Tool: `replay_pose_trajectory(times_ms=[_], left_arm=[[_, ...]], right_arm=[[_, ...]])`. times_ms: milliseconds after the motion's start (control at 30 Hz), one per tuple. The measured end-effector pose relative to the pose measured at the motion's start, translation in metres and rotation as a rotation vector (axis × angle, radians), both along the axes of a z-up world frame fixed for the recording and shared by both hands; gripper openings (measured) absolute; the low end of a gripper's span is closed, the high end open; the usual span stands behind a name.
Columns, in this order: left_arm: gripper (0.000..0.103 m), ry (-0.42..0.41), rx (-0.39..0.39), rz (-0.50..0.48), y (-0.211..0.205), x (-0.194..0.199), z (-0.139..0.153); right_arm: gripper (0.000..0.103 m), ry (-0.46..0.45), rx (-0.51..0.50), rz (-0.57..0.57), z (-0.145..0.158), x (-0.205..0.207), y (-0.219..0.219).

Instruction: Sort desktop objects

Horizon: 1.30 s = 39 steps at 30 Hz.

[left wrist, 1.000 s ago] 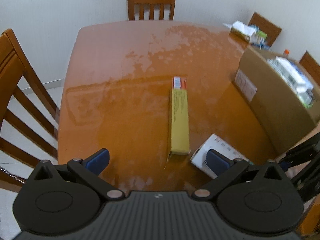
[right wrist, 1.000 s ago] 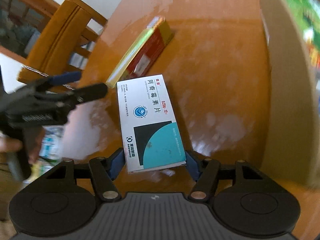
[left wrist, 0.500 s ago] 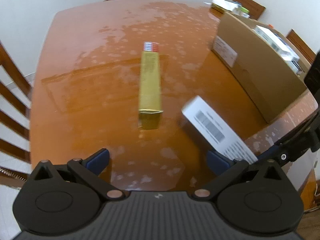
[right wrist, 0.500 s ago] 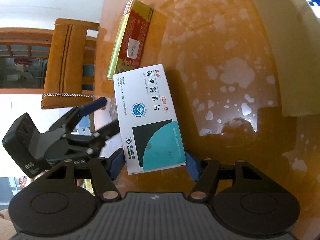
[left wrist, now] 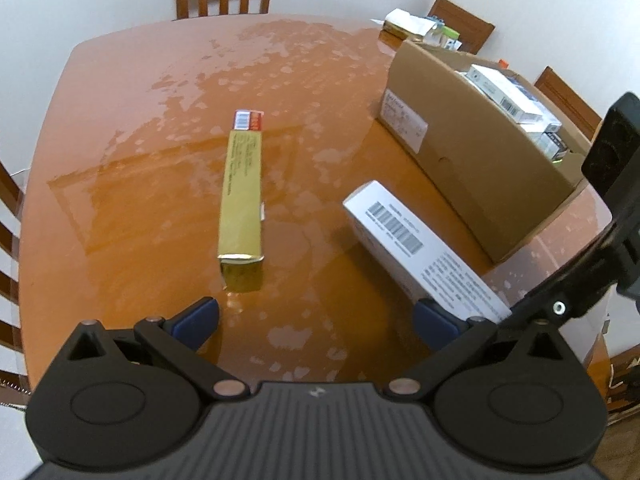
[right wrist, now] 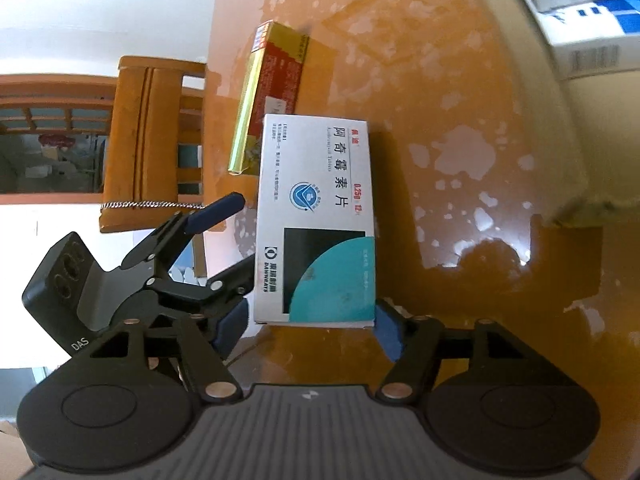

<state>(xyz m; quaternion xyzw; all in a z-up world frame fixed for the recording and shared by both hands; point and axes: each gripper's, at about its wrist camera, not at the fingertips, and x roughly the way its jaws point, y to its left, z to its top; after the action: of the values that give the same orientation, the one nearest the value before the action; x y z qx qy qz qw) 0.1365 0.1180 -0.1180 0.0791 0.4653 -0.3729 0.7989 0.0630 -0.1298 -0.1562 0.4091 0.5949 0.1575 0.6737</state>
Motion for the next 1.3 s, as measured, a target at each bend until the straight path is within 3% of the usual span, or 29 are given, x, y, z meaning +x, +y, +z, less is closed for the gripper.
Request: replay_pose_trajectory(times_ms=[133,400,600,733,867,1300], left_arm=[[0.103,0.003,-0.008,-0.020,-0.009,0.000,-0.001],[0.103,0.007,-0.020,-0.049,-0.023,-0.002,0.000],[0.103,0.004,-0.014,-0.039,-0.025,-0.003,0.001],[0.103,-0.009,-0.008,-0.013,-0.019,-0.005,0.006],[0.103,-0.028,-0.011,0.033,-0.006,-0.006,0.016],[0.103,-0.104,-0.134,0.321,0.045,-0.007,0.056]], right_arm=[[0.086,0.013,-0.017,-0.019,0.003,-0.009,-0.009],[0.090,-0.011,-0.231,0.054,0.026,-0.028,-0.010],[0.091,-0.135,-0.382,0.100,0.056,-0.037,-0.002],[0.093,-0.253,-0.559,0.162,0.081,-0.038,0.016],[0.095,-0.316,-0.687,0.246,0.092,-0.033,0.038],[0.094,-0.376,-0.792,0.371,0.079,-0.006,0.085]])
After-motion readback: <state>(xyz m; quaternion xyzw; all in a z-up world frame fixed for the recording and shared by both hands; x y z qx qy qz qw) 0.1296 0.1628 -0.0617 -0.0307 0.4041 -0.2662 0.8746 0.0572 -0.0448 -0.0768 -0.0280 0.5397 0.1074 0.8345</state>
